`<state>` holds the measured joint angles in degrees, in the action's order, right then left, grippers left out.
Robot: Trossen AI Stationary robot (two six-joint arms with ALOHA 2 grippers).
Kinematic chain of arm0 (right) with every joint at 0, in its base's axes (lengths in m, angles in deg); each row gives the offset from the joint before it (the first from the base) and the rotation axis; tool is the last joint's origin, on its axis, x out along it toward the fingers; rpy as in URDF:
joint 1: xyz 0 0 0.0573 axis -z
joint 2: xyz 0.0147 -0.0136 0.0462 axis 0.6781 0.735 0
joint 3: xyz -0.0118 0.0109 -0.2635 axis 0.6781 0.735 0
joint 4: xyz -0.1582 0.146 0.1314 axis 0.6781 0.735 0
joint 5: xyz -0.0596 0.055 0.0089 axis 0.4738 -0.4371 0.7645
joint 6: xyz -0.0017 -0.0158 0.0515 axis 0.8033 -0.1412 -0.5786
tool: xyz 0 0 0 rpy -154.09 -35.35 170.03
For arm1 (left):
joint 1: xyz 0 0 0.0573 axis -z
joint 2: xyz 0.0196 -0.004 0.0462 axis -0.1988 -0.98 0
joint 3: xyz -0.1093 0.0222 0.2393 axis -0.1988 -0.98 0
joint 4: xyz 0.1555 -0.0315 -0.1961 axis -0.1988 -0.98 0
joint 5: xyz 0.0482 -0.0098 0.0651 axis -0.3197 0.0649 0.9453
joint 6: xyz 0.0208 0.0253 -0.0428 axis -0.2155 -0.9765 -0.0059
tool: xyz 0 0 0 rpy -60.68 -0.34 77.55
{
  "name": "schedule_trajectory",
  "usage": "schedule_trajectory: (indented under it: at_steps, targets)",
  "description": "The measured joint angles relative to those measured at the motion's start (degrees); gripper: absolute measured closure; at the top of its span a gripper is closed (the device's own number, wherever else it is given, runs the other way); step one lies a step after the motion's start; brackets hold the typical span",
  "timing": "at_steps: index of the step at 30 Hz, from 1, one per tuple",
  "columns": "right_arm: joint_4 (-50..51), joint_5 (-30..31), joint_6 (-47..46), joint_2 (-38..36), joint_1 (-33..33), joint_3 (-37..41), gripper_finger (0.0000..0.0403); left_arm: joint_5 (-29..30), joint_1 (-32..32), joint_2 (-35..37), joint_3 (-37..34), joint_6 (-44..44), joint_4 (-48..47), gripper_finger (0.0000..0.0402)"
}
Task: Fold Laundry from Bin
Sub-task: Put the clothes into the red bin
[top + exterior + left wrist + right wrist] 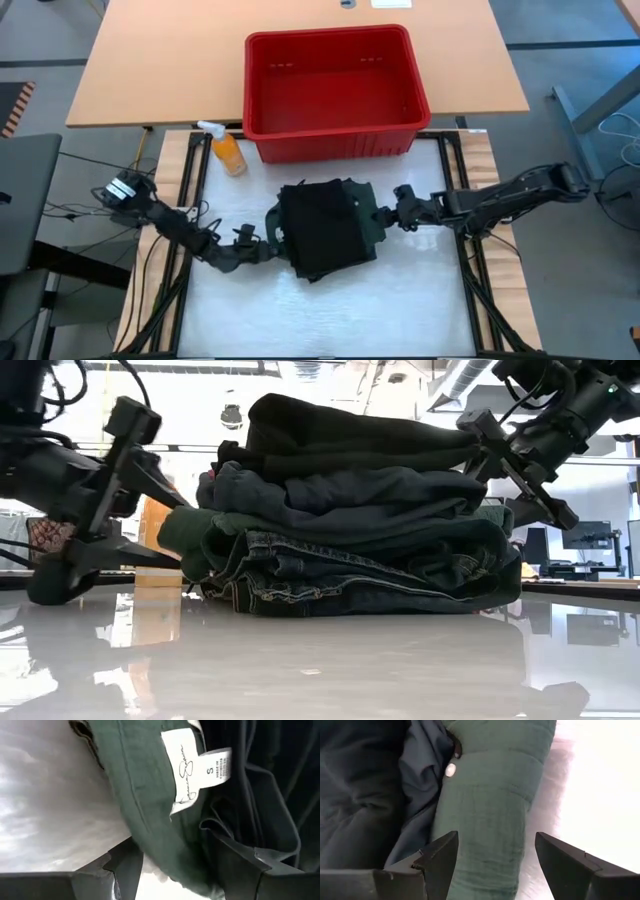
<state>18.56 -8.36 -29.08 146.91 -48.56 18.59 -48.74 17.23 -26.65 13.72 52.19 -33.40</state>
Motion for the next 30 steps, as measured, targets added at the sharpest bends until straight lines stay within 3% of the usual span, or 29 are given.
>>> schedule_trajectory:
  at_steps: [6,11,17,22,25,30]
  targets:
    - [-5.14,-0.70,-1.15,6.99,0.01,0.02,0.0112,-8.89,-6.15,0.02,0.74,-2.12,-1.77,0.0189]
    - [-17.80,-3.78,-1.19,17.64,0.87,0.02,0.0112,-14.06,-9.65,-0.01,4.11,-4.92,-7.91,0.0189]
    - [-35.02,-3.90,-4.70,31.54,0.12,0.17,0.0112,-19.27,-14.22,-0.26,8.35,-10.16,-14.64,0.0189]
    - [-53.41,-2.41,-5.11,40.28,-1.01,0.27,0.0122,-21.43,-15.37,-0.28,8.91,-12.71,-15.04,0.0189]
    - [-62.23,-2.90,-5.02,42.13,-1.33,0.31,0.0160,-21.43,-15.30,-0.40,8.89,-13.92,-13.44,0.0189]
    - [-64.30,-3.69,-3.92,39.95,-2.02,0.35,0.0288,-19.69,-15.14,-0.60,8.75,-16.61,-9.54,0.0212]
